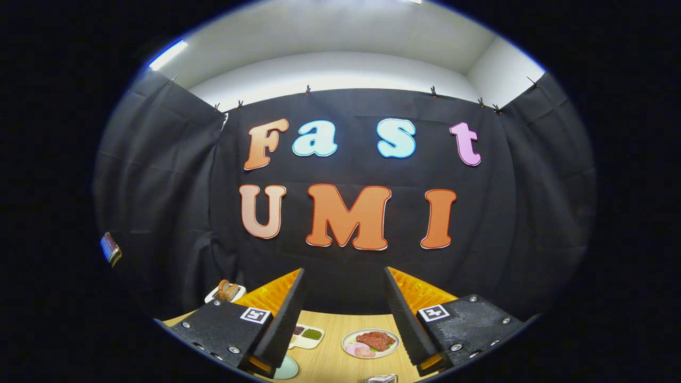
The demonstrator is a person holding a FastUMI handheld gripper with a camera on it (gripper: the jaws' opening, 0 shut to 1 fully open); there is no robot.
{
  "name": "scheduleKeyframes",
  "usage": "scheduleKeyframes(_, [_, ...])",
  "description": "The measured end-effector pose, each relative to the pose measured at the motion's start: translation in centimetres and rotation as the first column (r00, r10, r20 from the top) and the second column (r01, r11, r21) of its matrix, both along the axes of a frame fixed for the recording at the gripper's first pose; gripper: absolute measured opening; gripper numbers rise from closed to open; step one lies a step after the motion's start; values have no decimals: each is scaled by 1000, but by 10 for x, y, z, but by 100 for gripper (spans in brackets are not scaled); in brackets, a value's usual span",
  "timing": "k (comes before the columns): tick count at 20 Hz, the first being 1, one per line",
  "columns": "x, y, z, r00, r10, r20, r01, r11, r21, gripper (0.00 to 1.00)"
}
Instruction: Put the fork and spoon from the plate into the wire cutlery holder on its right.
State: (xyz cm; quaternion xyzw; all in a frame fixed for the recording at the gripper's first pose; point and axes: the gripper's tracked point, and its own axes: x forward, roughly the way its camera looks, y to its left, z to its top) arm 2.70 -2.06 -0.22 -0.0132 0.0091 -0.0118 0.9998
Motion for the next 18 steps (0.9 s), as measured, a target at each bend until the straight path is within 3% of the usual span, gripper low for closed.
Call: scheduleKeyframes(18, [2,7,-10,1000,-11,-25,12,999,47,86])
